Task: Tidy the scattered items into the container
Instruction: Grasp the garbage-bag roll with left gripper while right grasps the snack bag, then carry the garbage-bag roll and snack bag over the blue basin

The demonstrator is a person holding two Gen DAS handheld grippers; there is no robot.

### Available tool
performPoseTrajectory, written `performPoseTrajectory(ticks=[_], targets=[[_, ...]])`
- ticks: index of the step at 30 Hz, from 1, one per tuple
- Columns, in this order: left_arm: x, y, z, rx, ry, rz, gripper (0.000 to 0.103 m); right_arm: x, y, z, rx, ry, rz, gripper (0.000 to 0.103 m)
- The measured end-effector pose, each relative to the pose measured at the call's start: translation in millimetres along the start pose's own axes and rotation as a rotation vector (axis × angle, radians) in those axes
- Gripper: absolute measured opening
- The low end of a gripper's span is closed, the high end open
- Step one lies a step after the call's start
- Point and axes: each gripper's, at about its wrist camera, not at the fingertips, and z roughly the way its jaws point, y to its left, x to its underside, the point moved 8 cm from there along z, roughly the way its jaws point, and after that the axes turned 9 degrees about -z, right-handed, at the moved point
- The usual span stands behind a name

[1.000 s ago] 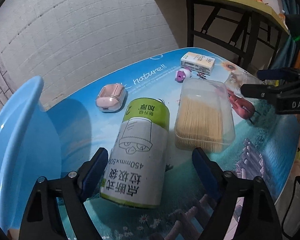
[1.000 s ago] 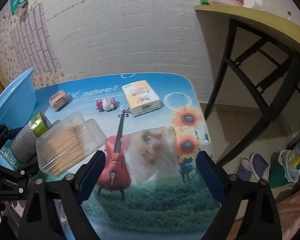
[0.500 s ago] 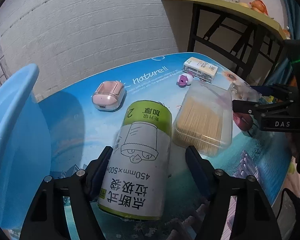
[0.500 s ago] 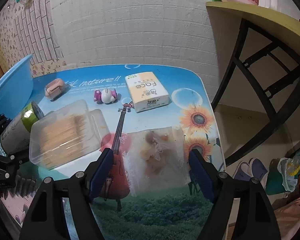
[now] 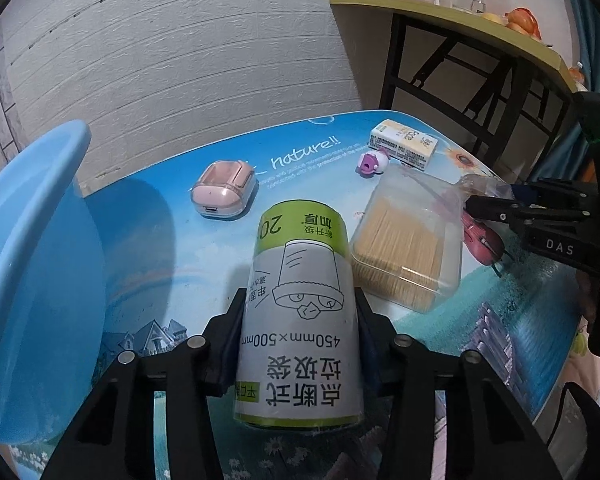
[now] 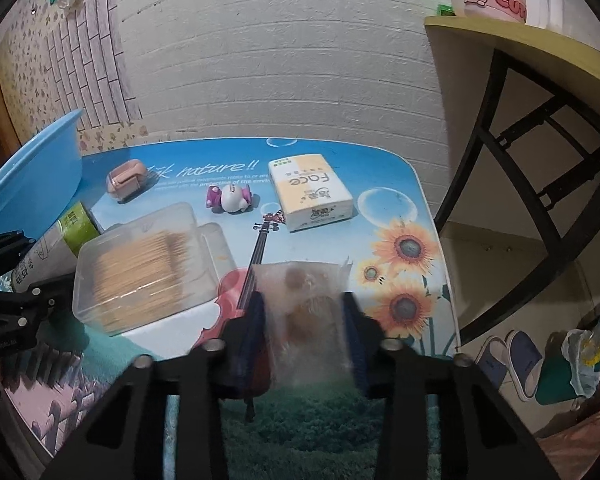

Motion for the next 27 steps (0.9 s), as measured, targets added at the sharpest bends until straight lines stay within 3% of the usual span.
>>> performPoseTrajectory(ticks=[12, 27], targets=[[11, 1, -15, 0.023, -0.019, -0.045, 0.046, -4, 1, -38, 0.004, -0.068, 0.090, 0.029], [8, 2, -54, 0.018, -0.094, -0.077, 0.046, -7, 24, -79, 0.030, -0.099, 0.097, 0.029]])
